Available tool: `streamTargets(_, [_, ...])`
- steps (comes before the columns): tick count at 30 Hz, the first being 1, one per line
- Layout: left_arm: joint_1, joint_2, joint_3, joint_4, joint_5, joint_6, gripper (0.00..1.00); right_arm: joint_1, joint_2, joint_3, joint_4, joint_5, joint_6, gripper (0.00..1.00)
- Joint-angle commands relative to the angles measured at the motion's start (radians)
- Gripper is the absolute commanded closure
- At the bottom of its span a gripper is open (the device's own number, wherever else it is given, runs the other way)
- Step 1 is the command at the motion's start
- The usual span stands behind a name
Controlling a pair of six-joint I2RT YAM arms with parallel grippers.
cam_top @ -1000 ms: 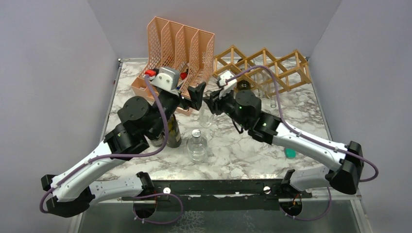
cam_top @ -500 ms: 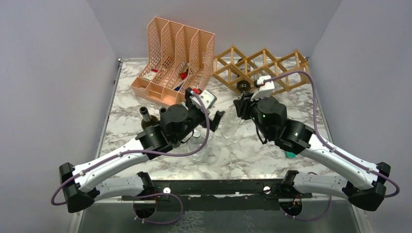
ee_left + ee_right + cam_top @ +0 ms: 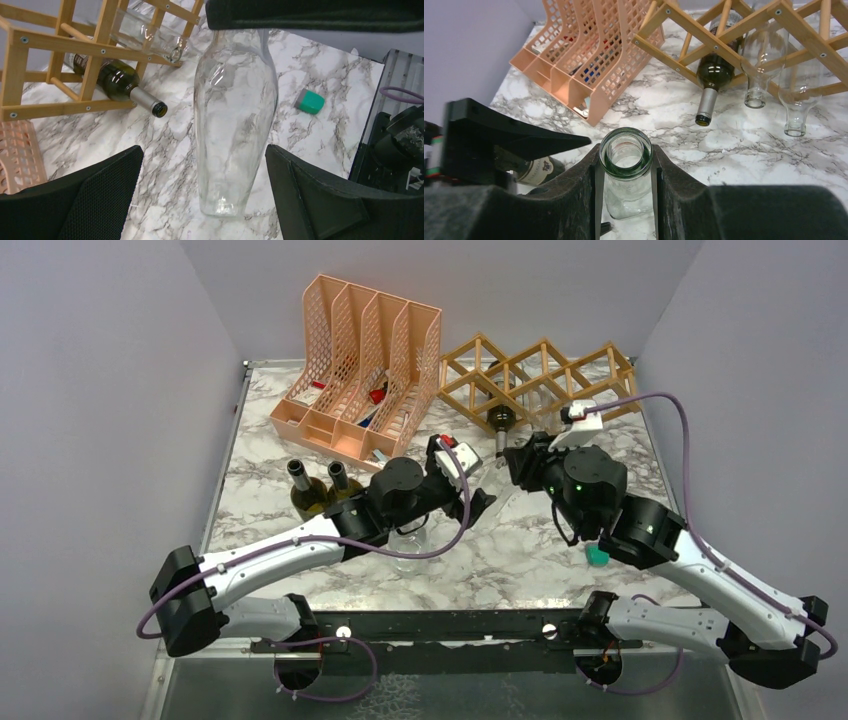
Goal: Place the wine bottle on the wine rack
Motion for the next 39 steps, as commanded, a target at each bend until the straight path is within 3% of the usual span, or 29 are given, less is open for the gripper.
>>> streamTargets(1, [-0.001,0.048,-0.002,0.1,0.054,-0.02,0.01,0.006,-0.053,0.068,0.048,-0.011,0.036,0.98])
streamTargets(13, [-0.001,0.137,0.009,0.169,0.042,0.011,0.03,0.006,-0.118,0.084,0.065,-0.103,0.035,0.99])
streamTargets(18, [-0.001,0.154,0.016,0.183,0.044,0.044,0.17,0.006,-0.137,0.091,0.048,-0.119,0.038,0.99])
streamTargets(21, [-0.002,0.146,0.02,0.194,0.031,0.074,0.39,0.006,-0.144,0.094,0.03,-0.126,0.039,0.98])
streamTargets(22, [-0.002,0.143,0.022,0.196,0.03,0.089,0.49,0.006,-0.146,0.097,0.021,-0.13,0.039,0.95])
streamTargets(23, [-0.001,0.139,0.024,0.199,0.041,0.116,0.61,0.005,-0.147,0.099,0.008,-0.135,0.039,0.86])
streamTargets(25, [-0.003,0.132,0.036,0.2,0.041,0.177,0.99,0.006,-0.152,0.103,-0.016,-0.147,0.024,0.61])
streamTargets(27, [-0.002,0.13,0.045,0.205,0.017,0.235,1.0,0.006,-0.153,0.118,-0.061,-0.149,0.008,0.43])
streamTargets(30, [-0.001,0.131,0.053,0.208,-0.003,0.35,1.0,0.006,-0.14,0.175,-0.169,-0.148,-0.005,0.31])
streamTargets(39, [-0.002,0.119,0.031,0.229,0.092,0.793,1.0,0.007,-0.134,0.336,-0.391,-0.148,-0.038,0.28])
